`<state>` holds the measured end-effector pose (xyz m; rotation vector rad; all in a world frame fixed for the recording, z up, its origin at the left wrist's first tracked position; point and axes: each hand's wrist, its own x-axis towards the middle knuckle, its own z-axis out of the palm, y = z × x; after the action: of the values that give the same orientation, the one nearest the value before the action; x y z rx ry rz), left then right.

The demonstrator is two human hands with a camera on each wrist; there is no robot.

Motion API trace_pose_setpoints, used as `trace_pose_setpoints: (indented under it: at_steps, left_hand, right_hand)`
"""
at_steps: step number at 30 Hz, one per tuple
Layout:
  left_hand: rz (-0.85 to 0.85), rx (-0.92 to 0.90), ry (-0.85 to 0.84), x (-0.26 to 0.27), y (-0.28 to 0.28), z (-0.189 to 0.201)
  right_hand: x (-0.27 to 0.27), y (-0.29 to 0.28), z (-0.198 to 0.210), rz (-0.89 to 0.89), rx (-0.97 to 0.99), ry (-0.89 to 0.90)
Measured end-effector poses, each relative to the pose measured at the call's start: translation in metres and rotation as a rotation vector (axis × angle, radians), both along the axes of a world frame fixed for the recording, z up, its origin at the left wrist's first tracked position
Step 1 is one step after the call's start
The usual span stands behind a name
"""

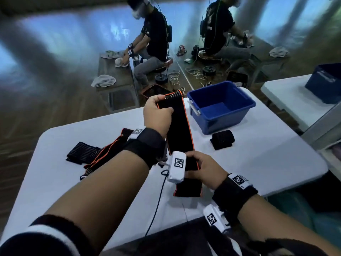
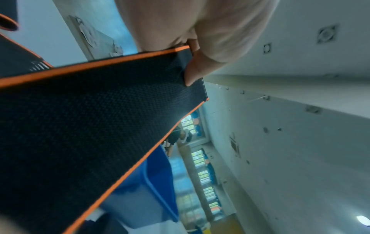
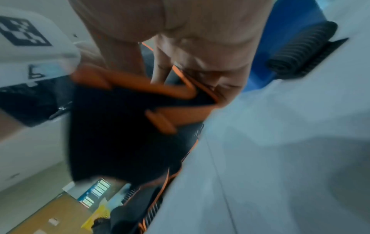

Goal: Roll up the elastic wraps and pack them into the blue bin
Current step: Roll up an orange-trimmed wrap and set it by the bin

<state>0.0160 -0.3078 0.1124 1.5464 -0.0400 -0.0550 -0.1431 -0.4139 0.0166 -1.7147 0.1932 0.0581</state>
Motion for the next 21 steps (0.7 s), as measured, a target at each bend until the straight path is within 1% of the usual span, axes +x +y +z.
trace_pose_setpoints:
  at_steps: [2, 4, 7, 9, 11, 14, 21]
  left_hand:
    - [0.024, 0.1, -0.013, 0.014, -0.001, -0.023]
    - [0.015, 0.205, 0.013, 0.026, 0.0, -0.046]
    - [-0.022, 0.335, 0.09, 0.03, -0.001, -0.073]
    - [-0.06, 0.449, 0.103, 0.03, -0.004, -0.091]
    - [-0.111, 0.524, 0.107, 0.029, -0.009, -0.106]
    - [-0.163, 0.628, 0.105, 0.03, -0.019, -0.124]
    - [-0.099, 0.75, 0.111, 0.052, -0.037, -0.15]
  right_hand:
    - [-0.009, -0.001, -0.019, 0.023, 0.0, 0.073]
    - [-0.02, -0.005, -0.032, 0.026, -0.041, 0.142]
    - [-0.035, -0.014, -0.047, -0.029, -0.107, 0.243]
    - [-0.044, -0.021, -0.056, -0.066, -0.141, 0.316]
    - [-0.053, -0.027, -0.065, -0.079, -0.185, 0.365]
    - [-0.06, -0.038, -0.078, -0.087, -0.228, 0.38]
    - [-0.055, -0.066, -0.085, -0.063, -0.297, 0.368]
